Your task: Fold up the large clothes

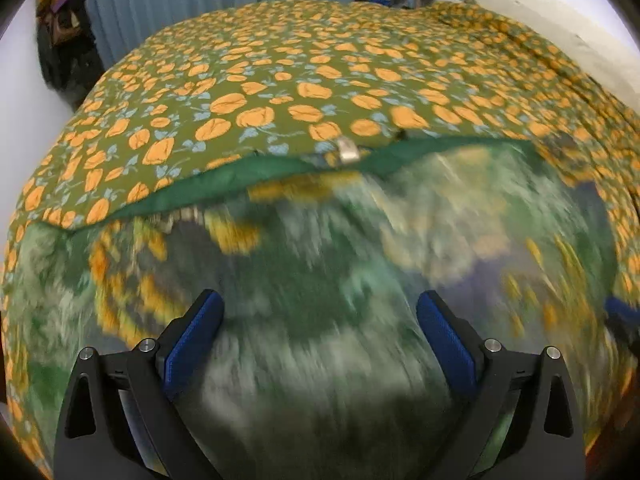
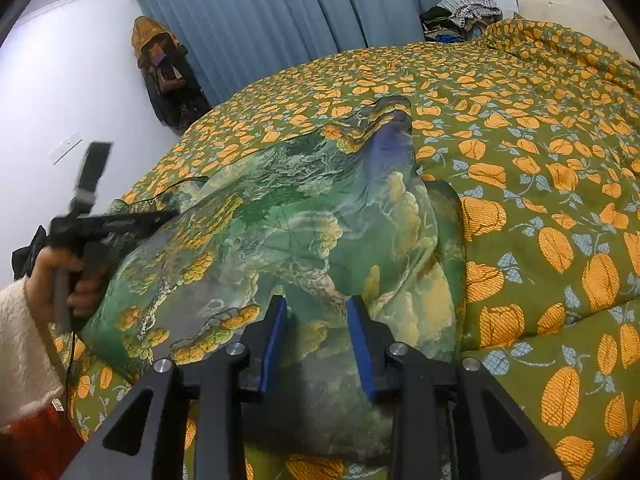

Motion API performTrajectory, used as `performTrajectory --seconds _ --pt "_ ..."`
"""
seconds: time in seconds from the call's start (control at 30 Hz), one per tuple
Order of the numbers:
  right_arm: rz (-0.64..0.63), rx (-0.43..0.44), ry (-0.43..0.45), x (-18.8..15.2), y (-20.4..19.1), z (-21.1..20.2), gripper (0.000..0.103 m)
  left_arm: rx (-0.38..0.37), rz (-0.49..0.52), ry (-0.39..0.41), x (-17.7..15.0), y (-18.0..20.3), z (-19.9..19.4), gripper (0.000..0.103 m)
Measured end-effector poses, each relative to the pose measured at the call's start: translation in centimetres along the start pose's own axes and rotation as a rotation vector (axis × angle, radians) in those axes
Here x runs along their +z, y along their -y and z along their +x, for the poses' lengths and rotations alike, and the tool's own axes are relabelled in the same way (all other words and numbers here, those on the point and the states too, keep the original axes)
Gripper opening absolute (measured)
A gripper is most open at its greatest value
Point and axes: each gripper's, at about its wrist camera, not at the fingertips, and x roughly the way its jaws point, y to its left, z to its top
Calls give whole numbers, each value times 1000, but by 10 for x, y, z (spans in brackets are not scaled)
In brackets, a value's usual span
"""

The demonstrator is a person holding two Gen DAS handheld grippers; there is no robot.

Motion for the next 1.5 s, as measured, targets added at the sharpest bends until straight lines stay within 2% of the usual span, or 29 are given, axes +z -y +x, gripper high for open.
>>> performTrajectory --seconds 0.17,0.37,0.53,0.63,0.67,0.7,0.73,0.77,0.8,0.83,0.93,1.0,1.1,1.13,1.2,1.27,1.33,1.4,1.43,1.47,1.5 --pt "12 1 6 0 2 0 32 25 99 23 -32 22 -20 98" --pt "33 14 11 -2 6 -1 32 20 81 45 -66 27 -40 98" --pt "34 12 9 -4 7 -2 32 59 133 62 -87 44 -50 98" --pt "62 17 3 -5 11 -16 32 31 151 38 -93 45 -60 98" --pt "87 17 25 -6 16 -29 33 8 161 23 -96 46 -66 98" --pt "113 10 53 -6 24 -39 37 -16 168 13 -97 47 -73 98" --pt "134 -1 76 -6 29 -46 57 -34 165 21 -96 47 -81 98" --pt "174 -36 114 -7 40 -55 82 -44 156 34 -94 47 -86 98" --pt "222 -64 147 -10 52 -59 88 -68 129 55 -87 45 -91 98" --pt "267 -63 146 -12 62 -57 89 -102 97 70 -77 44 -94 98" --pt "420 47 58 -19 85 -34 89 -150 55 95 -58 46 -87 98" --pt "474 130 22 -21 89 -18 89 -154 83 100 -50 55 -71 98" --pt "474 161 7 -18 86 0 89 -108 155 25 -57 70 -36 99" --pt "481 155 -4 -18 87 6 89 -85 186 34 -63 74 -30 101" --pt "527 180 -55 -21 93 22 80 -75 203 53 -67 76 -26 102" --pt "536 186 -79 -22 95 27 51 -91 187 52 -65 73 -24 102" --pt "521 206 -53 -17 90 17 38 -100 186 38 -60 72 -26 102" --pt "466 192 -13 -14 76 1 35 -101 184 14 -54 69 -33 102" --pt "412 172 7 -10 64 -8 34 -96 176 8 -47 68 -42 98" --pt "349 151 31 -5 51 -17 34 -97 171 12 -45 64 -49 94" --pt "304 138 50 -2 40 -24 34 -98 168 27 -35 62 -61 94"
